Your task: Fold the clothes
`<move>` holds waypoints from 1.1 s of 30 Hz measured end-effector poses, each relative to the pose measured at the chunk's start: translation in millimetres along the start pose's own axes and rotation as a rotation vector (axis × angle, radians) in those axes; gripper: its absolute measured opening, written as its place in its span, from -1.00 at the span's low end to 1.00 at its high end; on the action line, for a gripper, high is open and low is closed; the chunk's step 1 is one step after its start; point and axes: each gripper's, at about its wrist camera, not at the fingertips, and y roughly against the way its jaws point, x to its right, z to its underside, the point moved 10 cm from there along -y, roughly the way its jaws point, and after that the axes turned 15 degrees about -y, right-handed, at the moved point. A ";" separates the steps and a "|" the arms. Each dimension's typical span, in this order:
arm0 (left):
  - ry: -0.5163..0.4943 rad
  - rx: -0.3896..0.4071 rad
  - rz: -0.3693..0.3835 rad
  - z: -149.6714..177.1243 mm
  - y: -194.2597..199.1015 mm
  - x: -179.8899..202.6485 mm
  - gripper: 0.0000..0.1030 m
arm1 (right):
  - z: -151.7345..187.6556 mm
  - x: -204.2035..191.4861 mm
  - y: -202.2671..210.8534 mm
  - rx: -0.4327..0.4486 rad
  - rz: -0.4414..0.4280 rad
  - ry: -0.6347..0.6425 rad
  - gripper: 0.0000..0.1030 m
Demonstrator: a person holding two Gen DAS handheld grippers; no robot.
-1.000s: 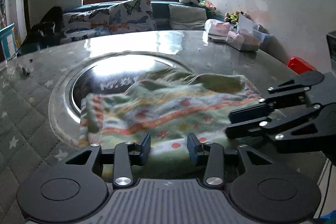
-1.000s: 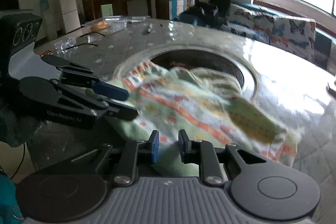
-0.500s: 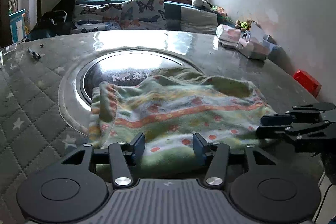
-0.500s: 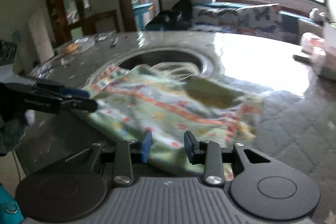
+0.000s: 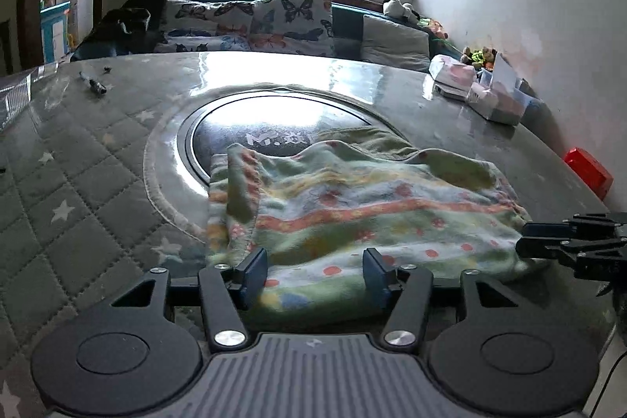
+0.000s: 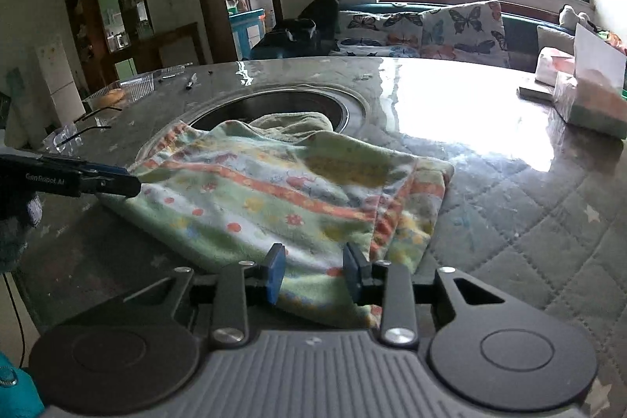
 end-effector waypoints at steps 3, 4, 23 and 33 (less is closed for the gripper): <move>0.003 0.000 -0.010 -3.5 1.0 -1.6 0.28 | -11.8 -3.5 -1.9 0.018 0.007 0.012 -0.15; 0.005 0.003 -0.012 -5.2 1.0 -2.7 0.31 | -16.6 -4.3 -3.2 0.024 0.009 0.016 -0.05; 0.065 -0.007 -0.076 -6.1 -3.2 -31.6 0.68 | -65.6 5.9 -75.1 -0.037 -0.007 -0.123 0.00; 0.070 -0.016 -0.082 -5.9 -4.4 -32.5 0.94 | -62.1 -5.0 -79.2 -0.047 0.000 -0.094 0.81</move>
